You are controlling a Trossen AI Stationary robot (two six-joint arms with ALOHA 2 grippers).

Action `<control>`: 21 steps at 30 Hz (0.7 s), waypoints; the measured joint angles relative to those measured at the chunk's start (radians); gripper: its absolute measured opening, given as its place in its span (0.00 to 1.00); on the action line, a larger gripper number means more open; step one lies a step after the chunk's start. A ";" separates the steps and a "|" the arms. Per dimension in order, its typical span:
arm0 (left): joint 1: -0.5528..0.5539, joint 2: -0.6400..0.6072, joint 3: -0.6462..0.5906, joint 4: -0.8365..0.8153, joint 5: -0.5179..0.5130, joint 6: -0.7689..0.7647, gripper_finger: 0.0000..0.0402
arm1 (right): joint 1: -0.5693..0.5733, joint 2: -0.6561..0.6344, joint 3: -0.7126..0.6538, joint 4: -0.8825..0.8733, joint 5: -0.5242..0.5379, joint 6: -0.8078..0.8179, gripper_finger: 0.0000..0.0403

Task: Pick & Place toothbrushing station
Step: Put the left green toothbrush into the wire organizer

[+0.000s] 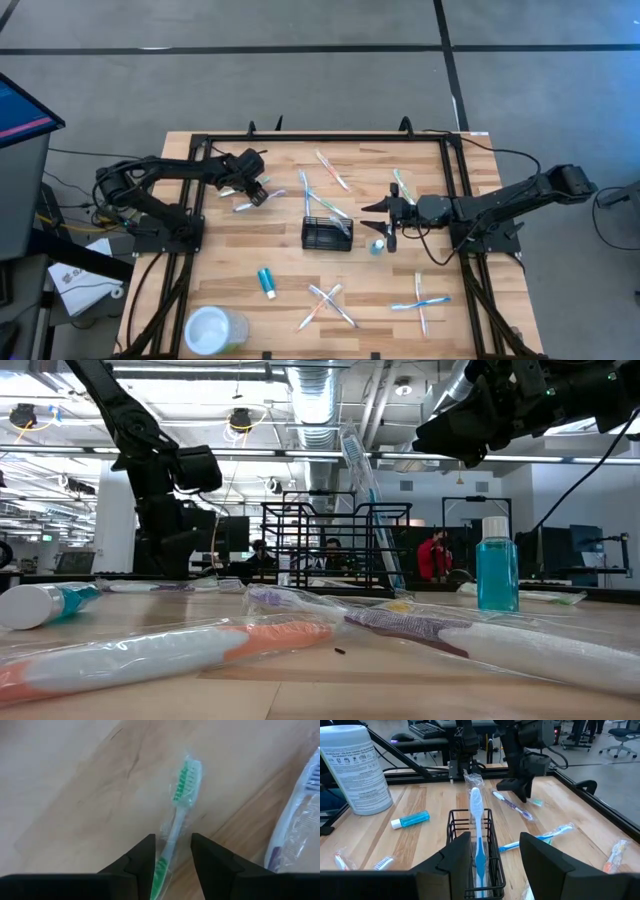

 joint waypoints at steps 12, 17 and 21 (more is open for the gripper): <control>0.000 -0.056 -0.005 -0.002 -0.018 0.003 0.07 | 0.000 0.000 0.000 0.000 0.000 0.000 0.40; -0.003 -0.054 -0.005 -0.004 0.005 -0.020 0.01 | 0.000 0.000 0.000 0.000 0.000 0.000 0.40; -0.006 -0.060 -0.005 -0.011 0.012 -0.056 0.00 | 0.000 0.000 0.000 0.000 0.000 0.000 0.40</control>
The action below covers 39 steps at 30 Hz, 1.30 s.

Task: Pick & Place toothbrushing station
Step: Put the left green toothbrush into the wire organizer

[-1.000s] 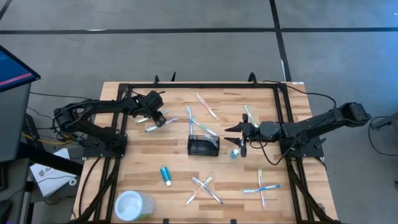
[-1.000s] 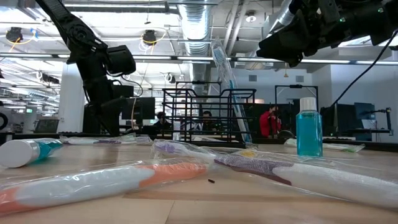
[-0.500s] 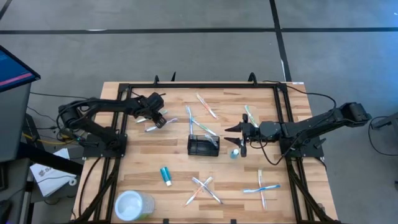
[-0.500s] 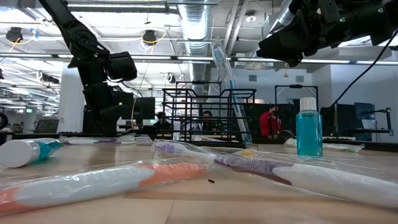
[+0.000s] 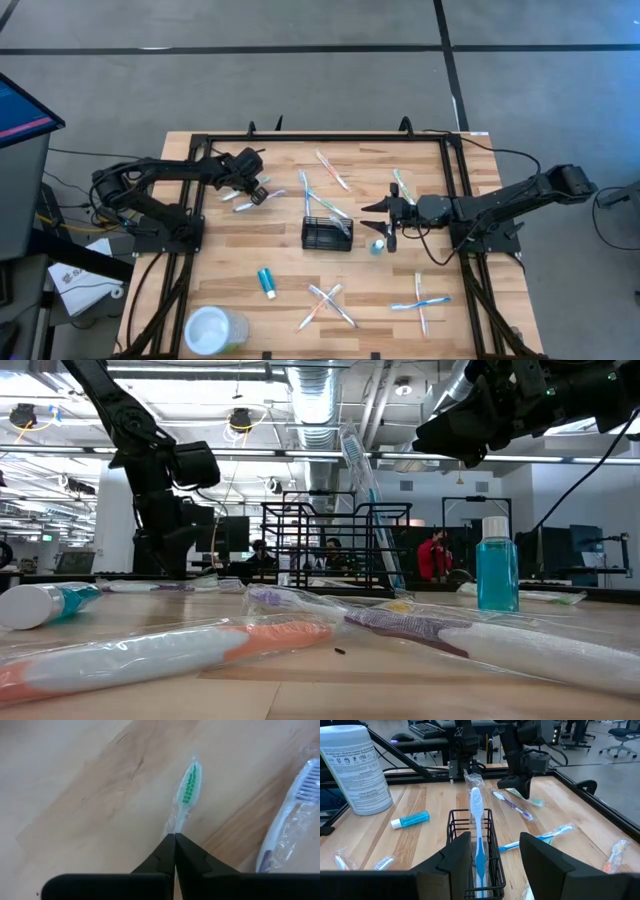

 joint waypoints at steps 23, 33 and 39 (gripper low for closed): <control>-0.237 -0.470 0.000 0.091 0.006 -0.193 0.00 | -0.027 0.000 0.000 0.002 0.000 0.017 0.40; -0.415 -0.462 0.001 0.362 0.006 -0.207 0.00 | -0.035 0.000 0.000 0.001 0.000 0.030 0.40; -0.497 -0.415 0.001 0.517 0.005 -0.201 0.00 | -0.039 0.000 0.000 0.002 0.000 0.037 0.40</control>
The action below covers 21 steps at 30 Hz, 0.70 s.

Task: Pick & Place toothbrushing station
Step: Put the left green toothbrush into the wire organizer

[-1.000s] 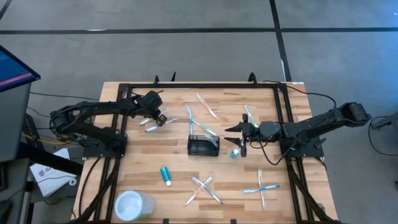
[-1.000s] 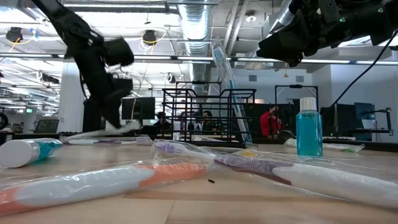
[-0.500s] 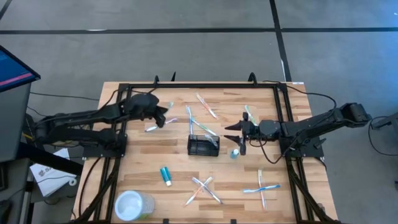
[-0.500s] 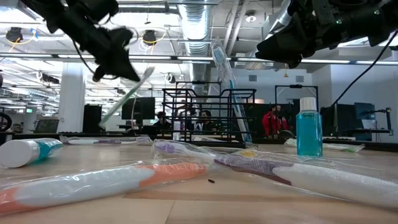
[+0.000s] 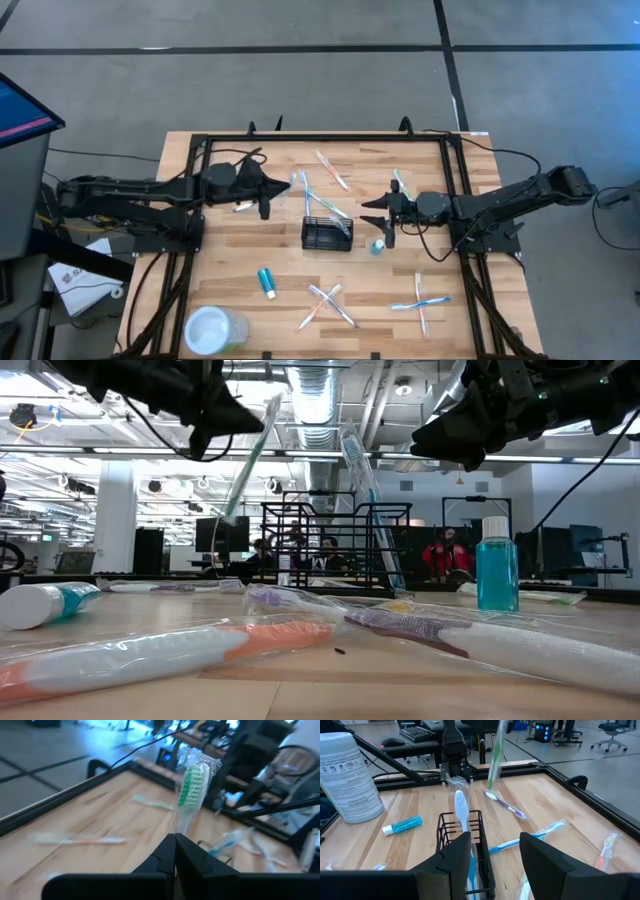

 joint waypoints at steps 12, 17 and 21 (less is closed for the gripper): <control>-0.125 0.135 0.000 0.267 0.000 0.060 0.00 | 0.001 0.000 0.000 0.000 0.000 0.016 0.40; -0.147 0.203 0.000 0.373 0.000 0.077 0.00 | 0.001 0.000 0.000 0.001 0.000 0.016 0.40; -0.151 0.241 0.000 0.408 0.000 0.080 0.00 | 0.001 0.000 0.000 0.001 0.000 0.016 0.40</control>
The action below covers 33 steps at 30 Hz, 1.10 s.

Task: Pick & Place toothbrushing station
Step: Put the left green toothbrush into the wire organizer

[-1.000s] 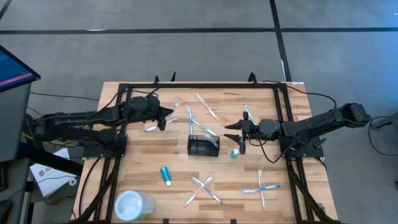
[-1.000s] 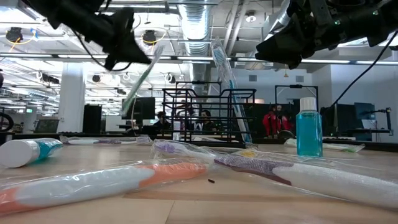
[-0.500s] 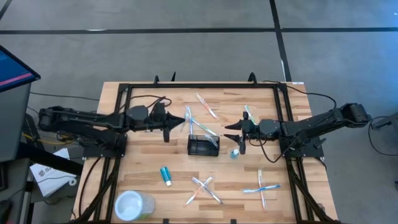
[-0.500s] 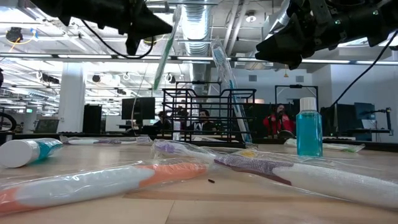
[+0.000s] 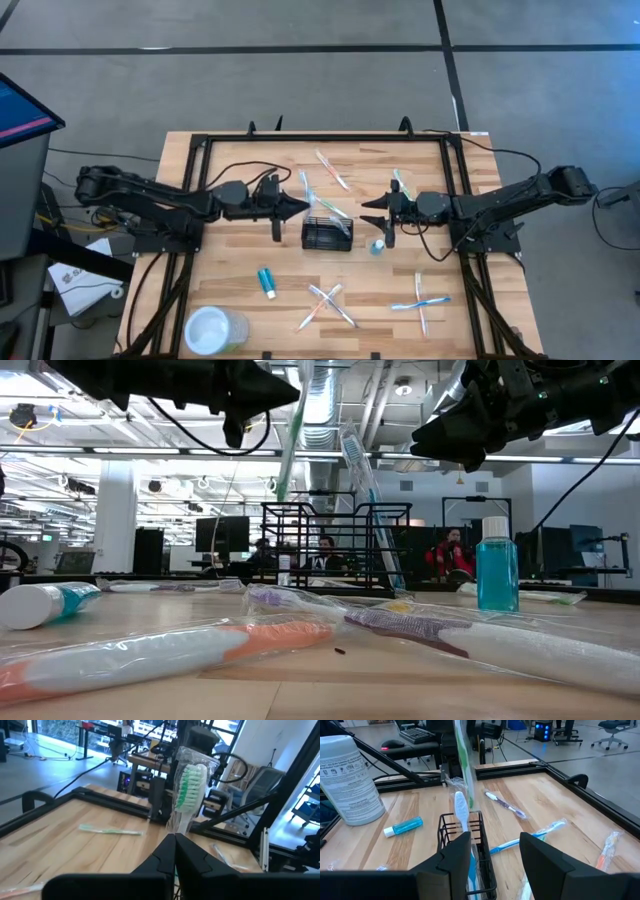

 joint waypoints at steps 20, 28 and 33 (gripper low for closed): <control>-0.054 0.114 -0.152 0.390 -0.036 0.003 0.00 | 0.000 0.000 0.000 -0.007 0.000 -0.007 0.40; -0.054 0.116 -0.206 0.446 -0.068 0.004 0.00 | 0.000 0.000 0.000 -0.001 0.000 -0.008 0.40; -0.054 0.129 -0.225 0.461 -0.087 0.004 0.00 | 0.000 0.000 0.000 0.004 0.000 -0.008 0.40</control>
